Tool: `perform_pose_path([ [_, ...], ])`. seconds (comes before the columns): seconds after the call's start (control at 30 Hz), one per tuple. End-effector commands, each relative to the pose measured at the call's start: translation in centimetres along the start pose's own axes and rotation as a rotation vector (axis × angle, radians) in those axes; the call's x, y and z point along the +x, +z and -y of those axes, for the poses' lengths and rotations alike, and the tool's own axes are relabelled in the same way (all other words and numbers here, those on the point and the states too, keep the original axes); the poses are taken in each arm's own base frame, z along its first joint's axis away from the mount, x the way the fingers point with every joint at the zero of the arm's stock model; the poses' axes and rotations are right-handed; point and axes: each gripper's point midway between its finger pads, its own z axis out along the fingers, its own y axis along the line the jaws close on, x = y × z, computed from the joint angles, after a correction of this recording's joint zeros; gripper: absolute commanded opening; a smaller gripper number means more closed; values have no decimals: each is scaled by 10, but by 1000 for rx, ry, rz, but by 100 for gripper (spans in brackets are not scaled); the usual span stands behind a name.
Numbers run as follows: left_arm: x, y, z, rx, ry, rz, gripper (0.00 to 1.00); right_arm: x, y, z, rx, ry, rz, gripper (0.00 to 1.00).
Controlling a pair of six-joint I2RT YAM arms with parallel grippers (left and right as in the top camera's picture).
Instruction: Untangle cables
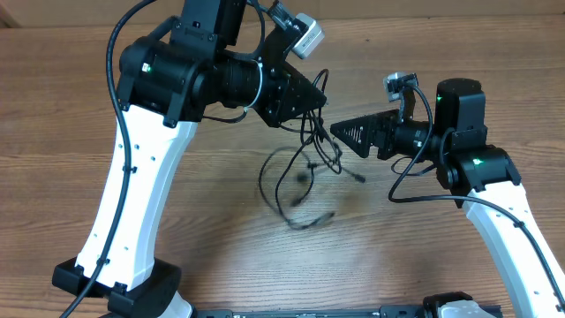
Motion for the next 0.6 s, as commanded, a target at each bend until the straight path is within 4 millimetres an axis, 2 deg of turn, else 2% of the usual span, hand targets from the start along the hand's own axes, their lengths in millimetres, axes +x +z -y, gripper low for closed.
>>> perform_pose_path([
  [0.0, -8, 4, 36, 104, 64, 22, 4, 3, 5, -19, -78, -32, -18, 86],
  [0.1, -9, 13, 53, 144, 109, 19, 4, 6, 16, -28, -101, -62, -33, 88],
  [0.13, -9, 17, 59, 157, 124, 16, 4, 8, 22, -25, -72, -65, -38, 88],
  [0.2, -7, 21, 68, 174, 140, 8, 4, 14, 31, -7, 38, -45, -48, 87],
  [0.23, -6, 22, 71, 183, 141, 4, 4, 19, 35, 12, 129, -20, -62, 82],
  [0.3, -5, 19, 71, 182, 138, 4, 4, 29, 37, 33, 215, 22, -94, 76],
  [0.4, -10, 2, 64, 150, 134, 43, 4, 44, 35, 60, 309, 87, -146, 76],
  [0.57, -19, -39, 55, 75, 145, 139, 4, 49, 28, 78, 352, 141, -161, 76],
])
